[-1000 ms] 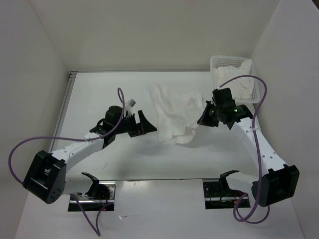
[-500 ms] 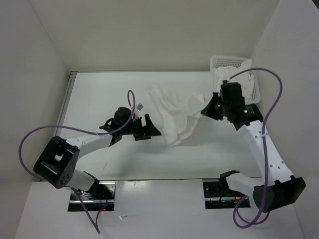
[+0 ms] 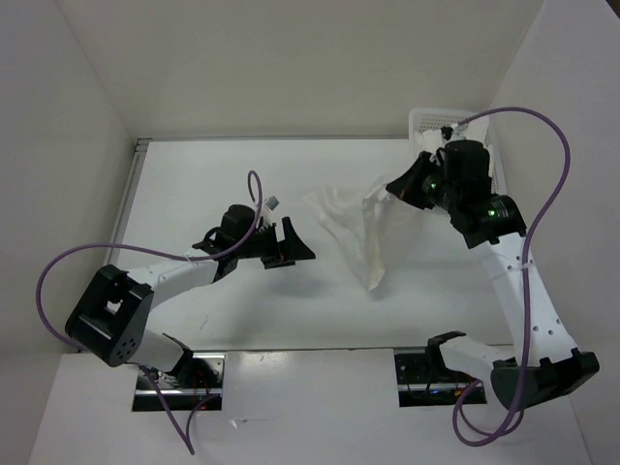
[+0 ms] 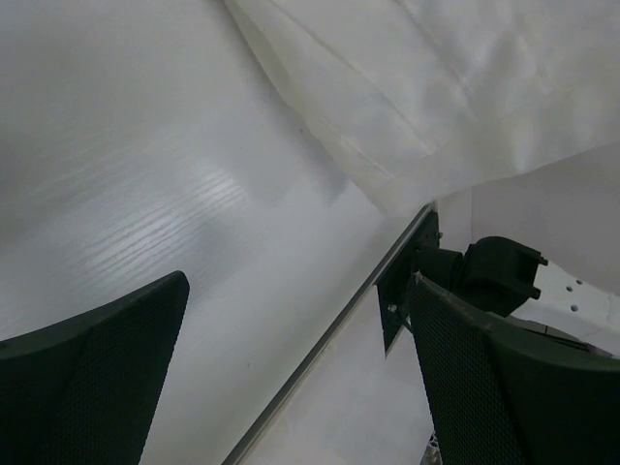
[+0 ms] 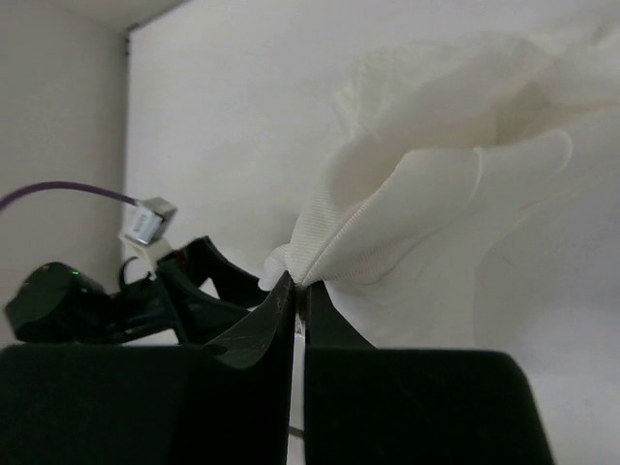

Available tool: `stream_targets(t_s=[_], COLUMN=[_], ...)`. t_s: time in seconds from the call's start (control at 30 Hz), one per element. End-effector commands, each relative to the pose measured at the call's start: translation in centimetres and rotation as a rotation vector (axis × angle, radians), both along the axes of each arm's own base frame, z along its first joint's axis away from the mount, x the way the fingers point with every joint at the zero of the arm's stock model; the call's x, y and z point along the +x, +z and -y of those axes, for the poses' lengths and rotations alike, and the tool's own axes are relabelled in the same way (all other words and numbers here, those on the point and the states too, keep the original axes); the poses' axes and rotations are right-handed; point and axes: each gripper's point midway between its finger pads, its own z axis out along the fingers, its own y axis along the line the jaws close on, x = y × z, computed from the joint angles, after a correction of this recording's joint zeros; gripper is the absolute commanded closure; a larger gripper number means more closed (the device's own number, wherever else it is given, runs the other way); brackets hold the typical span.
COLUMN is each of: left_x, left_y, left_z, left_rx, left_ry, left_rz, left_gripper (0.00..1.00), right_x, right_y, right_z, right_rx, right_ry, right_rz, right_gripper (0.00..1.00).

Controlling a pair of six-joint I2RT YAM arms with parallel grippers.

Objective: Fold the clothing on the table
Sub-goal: Flatten the skirt out

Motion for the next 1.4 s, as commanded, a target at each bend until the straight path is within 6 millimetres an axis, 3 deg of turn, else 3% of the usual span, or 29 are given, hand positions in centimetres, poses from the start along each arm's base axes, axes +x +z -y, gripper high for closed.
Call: stream_targets(t_s=[0.0, 0.07, 0.13, 0.17, 0.27, 0.43, 0.47, 0.5, 0.53, 0.57, 0.6, 0.63, 0.67, 0.7, 0.73, 0.77, 0.87, 1.0, 1.03, 1.07, 1.1, 1.17, 1.2, 1.23, 1.27, 1.3, 1.33, 1.37], left_x=[0.4, 0.1, -0.1, 0.0, 0.9, 2.9, 3.4, 3.6, 3.6, 4.3, 4.3, 4.4, 4.6, 4.6, 4.5, 4.4, 4.2, 4.2, 4.2, 4.2, 4.2, 4.2, 4.4, 4.5, 4.6, 4.5, 4.5, 4.5], left_y=[3.2, 3.4, 3.5, 4.0, 4.5, 6.8, 7.6, 7.8, 8.7, 8.8, 9.2, 9.1, 9.2, 9.5, 9.1, 9.4, 8.4, 8.2, 8.2, 7.9, 7.9, 7.9, 7.8, 7.5, 7.7, 7.4, 7.4, 7.4], left_z=[1.2, 1.5, 1.7, 1.9, 0.7, -3.1, -4.5, -5.3, -6.1, -7.4, -8.0, -8.6, -9.5, -9.9, -10.1, -10.1, -10.7, -10.7, -10.7, -10.7, -10.7, -10.7, -10.7, -10.7, -10.7, -10.6, -10.6, -10.6], left_rx=[-0.093, -0.139, -0.169, -0.190, -0.219, -0.233, -0.227, -0.221, -0.221, -0.212, -0.216, -0.207, -0.203, -0.203, -0.203, -0.205, -0.201, -0.189, -0.189, -0.188, -0.188, -0.188, -0.188, -0.187, -0.189, -0.192, -0.192, -0.192], left_ry=[-0.037, -0.049, -0.039, -0.044, -0.019, 0.072, 0.094, 0.113, 0.122, 0.160, 0.167, 0.182, 0.199, 0.210, 0.211, 0.211, 0.225, 0.219, 0.219, 0.220, 0.220, 0.220, 0.220, 0.221, 0.219, 0.209, 0.209, 0.209], left_rz=[0.074, 0.070, 0.031, 0.040, 0.020, 0.069, 0.100, 0.109, 0.121, 0.137, 0.140, 0.137, 0.147, 0.153, 0.142, 0.151, 0.120, 0.125, 0.125, 0.116, 0.116, 0.116, 0.119, 0.110, 0.122, 0.110, 0.110, 0.110], left_gripper=[0.00, 0.00, 0.00, 0.00, 0.00, 0.00, 0.00, 0.00, 0.00, 0.00, 0.00, 0.00, 0.00, 0.00, 0.00, 0.00, 0.00, 0.00, 0.00, 0.00, 0.00, 0.00, 0.00, 0.00, 0.00, 0.00, 0.00, 0.00], right_x=[1.5, 3.1, 4.0, 4.9, 6.9, 9.6, 9.6, 11.2, 11.6, 11.6, 13.3, 13.9, 13.0, 15.0, 14.7, 13.5, 12.0, 12.7, 12.7, 12.8, 12.5, 12.6, 13.1, 13.0, 11.5, 11.4, 11.5, 10.4], right_y=[12.7, 12.6, 14.3, 13.8, 15.1, 15.8, 17.4, 16.5, 16.9, 19.7, 18.1, 18.4, 22.8, 19.5, 20.8, 23.2, 25.7, 22.1, 20.5, 17.5, 17.4, 13.8, 10.4, 8.9, 9.9, 9.1, 3.5, 5.5], right_z=[-1.1, -2.0, -2.8, -3.7, -6.0, -10.6, -11.5, -12.1, -12.9, -13.1, -14.3, -14.8, -14.7, -16.6, -17.1, -17.4, -18.4, -18.4, -18.7, -18.5, -18.8, -17.8, -17.7, -17.7, -17.1, -16.4, -15.0, -14.2], right_rx=[0.073, 0.072, 0.100, 0.118, 0.165, 0.178, 0.181, 0.177, 0.175, 0.193, 0.192, 0.197, 0.220, 0.211, 0.208, 0.224, 0.267, 0.216, 0.199, 0.166, 0.150, 0.068, 0.031, 0.021, 0.035, 0.057, 0.046, 0.106], right_ry=[0.067, 0.103, 0.133, 0.165, 0.207, 0.286, 0.309, 0.309, 0.331, 0.343, 0.369, 0.385, 0.405, 0.433, 0.449, 0.463, 0.487, 0.440, 0.434, 0.423, 0.417, 0.351, 0.337, 0.337, 0.350, 0.324, 0.302, 0.311], right_rz=[0.402, 0.384, 0.423, 0.407, 0.430, 0.447, 0.493, 0.474, 0.487, 0.552, 0.514, 0.519, 0.617, 0.525, 0.562, 0.627, 0.699, 0.566, 0.504, 0.397, 0.401, 0.289, 0.205, 0.175, 0.196, 0.180, 0.062, 0.115], right_gripper=[1.00, 1.00, 1.00, 1.00, 1.00, 1.00, 1.00, 1.00, 1.00, 1.00, 1.00, 1.00, 1.00, 1.00, 1.00, 1.00, 1.00, 1.00, 1.00, 1.00, 1.00, 1.00, 1.00, 1.00, 1.00, 1.00, 1.00, 1.00])
